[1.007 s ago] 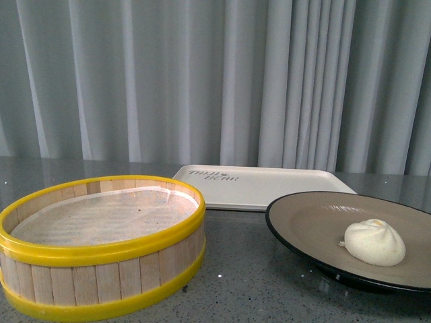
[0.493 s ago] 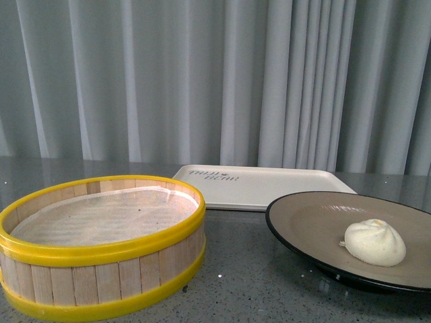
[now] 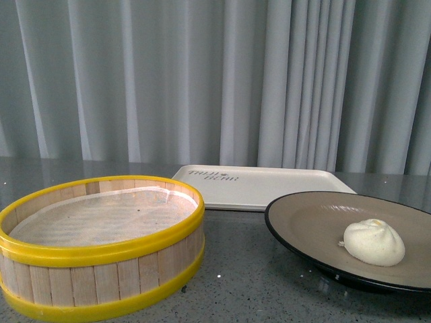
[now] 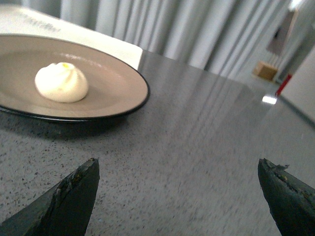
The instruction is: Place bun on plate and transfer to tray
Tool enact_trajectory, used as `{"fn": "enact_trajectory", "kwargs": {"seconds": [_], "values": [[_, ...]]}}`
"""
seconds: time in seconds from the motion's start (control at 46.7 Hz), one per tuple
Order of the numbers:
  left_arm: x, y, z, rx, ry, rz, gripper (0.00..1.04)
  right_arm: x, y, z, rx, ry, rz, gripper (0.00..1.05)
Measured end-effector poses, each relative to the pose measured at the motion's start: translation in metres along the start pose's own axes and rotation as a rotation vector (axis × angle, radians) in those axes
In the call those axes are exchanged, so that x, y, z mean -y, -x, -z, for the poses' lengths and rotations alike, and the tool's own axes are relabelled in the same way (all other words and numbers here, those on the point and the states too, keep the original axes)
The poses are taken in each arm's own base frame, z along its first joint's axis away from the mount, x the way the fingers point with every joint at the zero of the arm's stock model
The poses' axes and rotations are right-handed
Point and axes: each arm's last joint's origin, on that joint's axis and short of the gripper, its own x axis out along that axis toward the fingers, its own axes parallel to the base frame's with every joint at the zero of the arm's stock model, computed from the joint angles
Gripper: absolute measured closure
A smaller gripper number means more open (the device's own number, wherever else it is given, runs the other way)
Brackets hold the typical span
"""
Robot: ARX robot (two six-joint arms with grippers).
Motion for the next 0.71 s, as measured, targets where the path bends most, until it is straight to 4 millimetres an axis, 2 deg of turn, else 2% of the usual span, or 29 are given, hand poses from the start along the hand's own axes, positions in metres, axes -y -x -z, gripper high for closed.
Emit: {"fn": "enact_trajectory", "kwargs": {"seconds": [0.193, 0.257, 0.364, 0.493, 0.707], "values": [[0.000, 0.000, 0.000, 0.000, 0.000, -0.001, 0.07, 0.004, -0.013, -0.042, -0.014, 0.434, -0.203, 0.08], [0.000, 0.000, 0.000, 0.000, 0.000, -0.001, 0.07, 0.003, -0.017, -0.051, -0.058, 0.595, -0.287, 0.08], [0.000, 0.000, 0.000, 0.000, 0.000, 0.000, 0.07, 0.001, -0.028, -0.054, -0.104, 0.806, -0.342, 0.08], [0.000, 0.000, 0.000, 0.000, 0.000, 0.000, 0.07, -0.005, -0.040, -0.054, -0.082, 0.925, -0.399, 0.08], [0.000, 0.000, 0.000, 0.000, 0.000, 0.000, 0.07, -0.015, -0.061, -0.054, -0.040, 1.017, -0.464, 0.08]]}}
